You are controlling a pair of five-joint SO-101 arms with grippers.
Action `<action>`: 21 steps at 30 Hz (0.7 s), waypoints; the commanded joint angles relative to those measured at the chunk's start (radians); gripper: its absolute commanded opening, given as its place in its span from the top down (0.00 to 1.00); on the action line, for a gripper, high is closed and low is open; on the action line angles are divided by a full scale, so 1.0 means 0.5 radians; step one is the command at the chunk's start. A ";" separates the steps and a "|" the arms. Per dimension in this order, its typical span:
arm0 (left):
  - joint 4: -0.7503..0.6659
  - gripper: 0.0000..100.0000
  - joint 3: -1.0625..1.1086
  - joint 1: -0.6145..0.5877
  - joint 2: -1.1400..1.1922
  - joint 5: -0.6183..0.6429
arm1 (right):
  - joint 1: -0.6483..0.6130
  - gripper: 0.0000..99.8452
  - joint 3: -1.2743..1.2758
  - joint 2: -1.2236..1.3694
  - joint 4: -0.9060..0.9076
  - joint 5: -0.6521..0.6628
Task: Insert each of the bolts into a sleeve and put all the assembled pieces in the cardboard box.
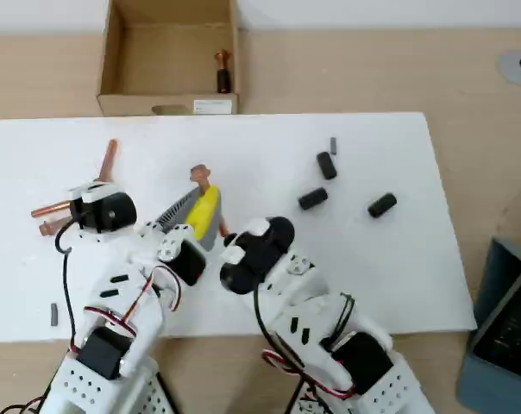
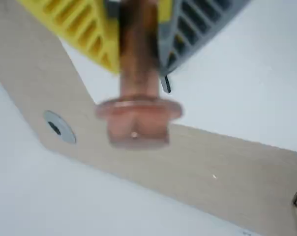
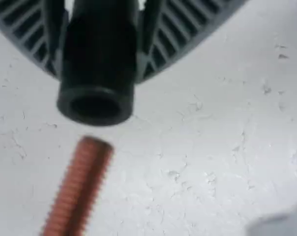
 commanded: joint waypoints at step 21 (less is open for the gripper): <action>0.451 1.00 -0.233 0.120 -0.020 0.003 | -0.032 0.99 -0.115 -0.293 -0.074 0.006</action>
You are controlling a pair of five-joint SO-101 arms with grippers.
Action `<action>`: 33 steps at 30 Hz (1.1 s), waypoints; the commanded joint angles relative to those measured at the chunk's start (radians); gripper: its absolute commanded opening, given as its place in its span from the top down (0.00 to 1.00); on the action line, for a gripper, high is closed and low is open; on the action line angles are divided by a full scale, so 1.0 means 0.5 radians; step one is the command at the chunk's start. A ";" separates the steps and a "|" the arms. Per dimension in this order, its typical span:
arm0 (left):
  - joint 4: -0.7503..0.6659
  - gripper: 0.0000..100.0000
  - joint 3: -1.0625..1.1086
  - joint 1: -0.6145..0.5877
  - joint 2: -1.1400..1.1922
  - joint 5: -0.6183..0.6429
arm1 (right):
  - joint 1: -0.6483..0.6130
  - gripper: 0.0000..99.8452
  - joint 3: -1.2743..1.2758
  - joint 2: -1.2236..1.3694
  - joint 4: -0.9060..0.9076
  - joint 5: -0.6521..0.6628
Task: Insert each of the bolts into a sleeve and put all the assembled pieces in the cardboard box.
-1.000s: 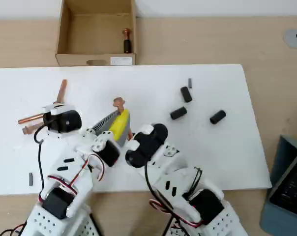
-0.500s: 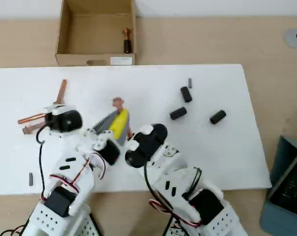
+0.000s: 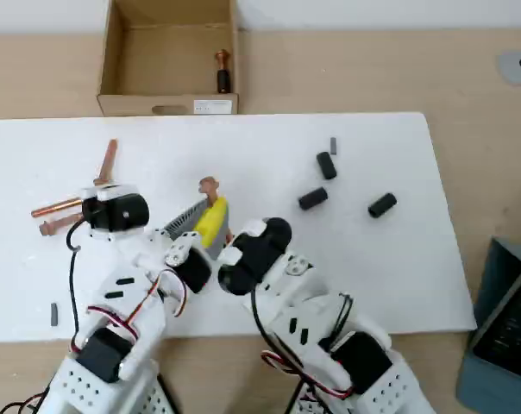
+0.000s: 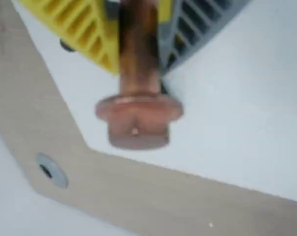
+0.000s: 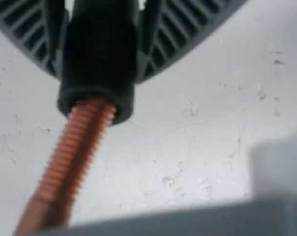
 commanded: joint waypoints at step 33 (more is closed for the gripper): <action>0.626 0.97 -0.218 0.362 -0.011 -0.381 | -0.014 0.99 -0.226 -0.293 -0.150 0.015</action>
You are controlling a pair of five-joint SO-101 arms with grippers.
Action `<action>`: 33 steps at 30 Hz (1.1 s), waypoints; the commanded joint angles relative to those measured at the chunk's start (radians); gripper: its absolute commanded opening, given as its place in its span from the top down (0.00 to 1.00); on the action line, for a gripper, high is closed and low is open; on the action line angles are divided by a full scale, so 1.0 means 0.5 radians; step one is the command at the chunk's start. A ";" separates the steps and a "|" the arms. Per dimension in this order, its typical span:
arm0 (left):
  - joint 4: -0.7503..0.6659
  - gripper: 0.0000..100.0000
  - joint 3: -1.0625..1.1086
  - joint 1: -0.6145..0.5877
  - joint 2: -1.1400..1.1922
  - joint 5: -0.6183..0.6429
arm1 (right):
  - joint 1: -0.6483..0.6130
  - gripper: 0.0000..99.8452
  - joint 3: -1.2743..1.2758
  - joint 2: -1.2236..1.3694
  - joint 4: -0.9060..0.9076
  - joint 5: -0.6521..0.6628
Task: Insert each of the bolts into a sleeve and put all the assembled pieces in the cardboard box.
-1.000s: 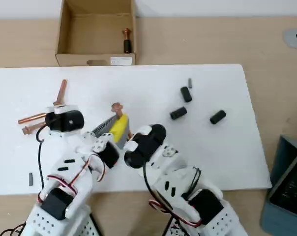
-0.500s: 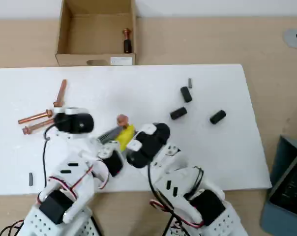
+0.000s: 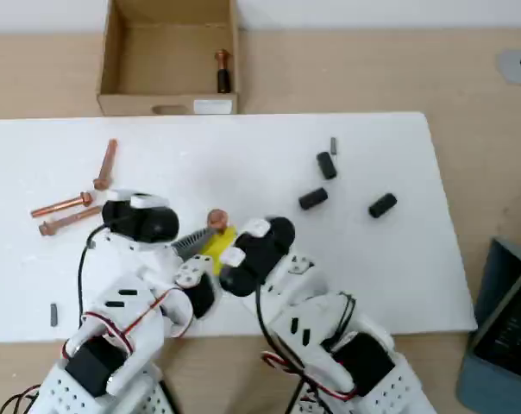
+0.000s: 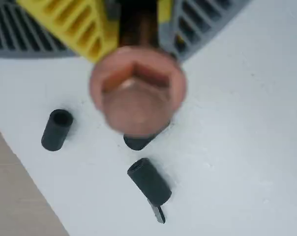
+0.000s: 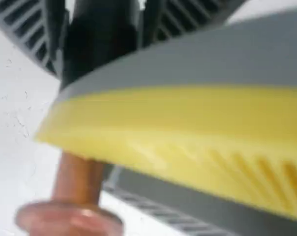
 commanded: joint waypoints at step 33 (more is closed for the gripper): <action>0.061 1.00 -0.457 -0.749 0.002 -0.491 | 0.226 0.99 -0.158 -0.272 -0.058 -0.006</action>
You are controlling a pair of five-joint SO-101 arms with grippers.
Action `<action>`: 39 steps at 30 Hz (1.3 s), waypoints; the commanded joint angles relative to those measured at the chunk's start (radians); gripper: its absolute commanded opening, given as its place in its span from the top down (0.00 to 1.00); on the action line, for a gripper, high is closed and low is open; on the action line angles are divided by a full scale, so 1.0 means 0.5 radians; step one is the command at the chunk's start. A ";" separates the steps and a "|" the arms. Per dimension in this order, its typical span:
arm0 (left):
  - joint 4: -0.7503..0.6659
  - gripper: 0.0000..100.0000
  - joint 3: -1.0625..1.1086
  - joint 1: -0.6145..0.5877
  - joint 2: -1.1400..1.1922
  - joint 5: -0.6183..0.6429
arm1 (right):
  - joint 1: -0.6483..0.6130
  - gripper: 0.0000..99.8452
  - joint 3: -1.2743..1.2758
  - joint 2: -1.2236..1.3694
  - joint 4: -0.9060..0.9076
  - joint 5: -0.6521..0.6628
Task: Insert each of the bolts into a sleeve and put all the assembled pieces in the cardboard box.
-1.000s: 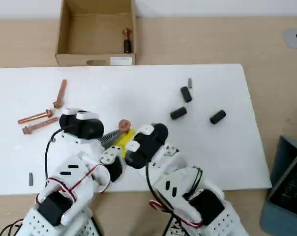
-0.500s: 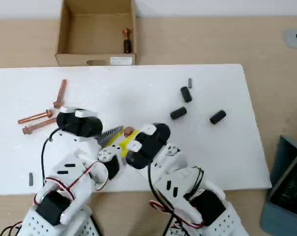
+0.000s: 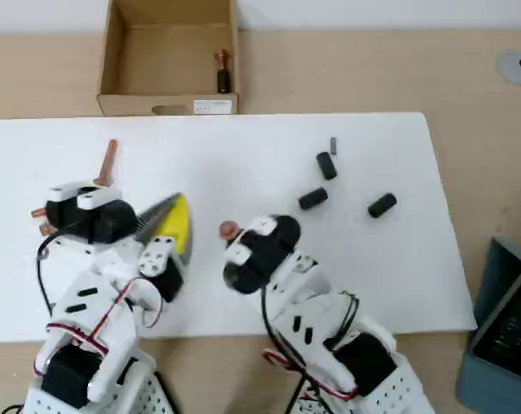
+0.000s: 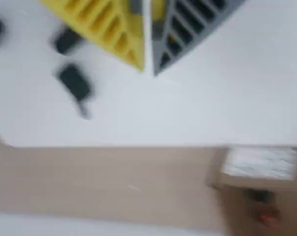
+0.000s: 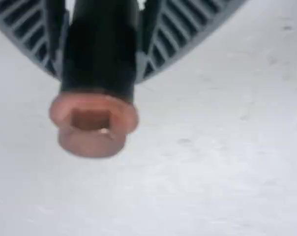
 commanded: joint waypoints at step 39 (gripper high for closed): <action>0.135 1.00 0.835 -0.767 -0.017 -0.242 | 0.526 0.99 -3.442 4.034 -0.985 0.184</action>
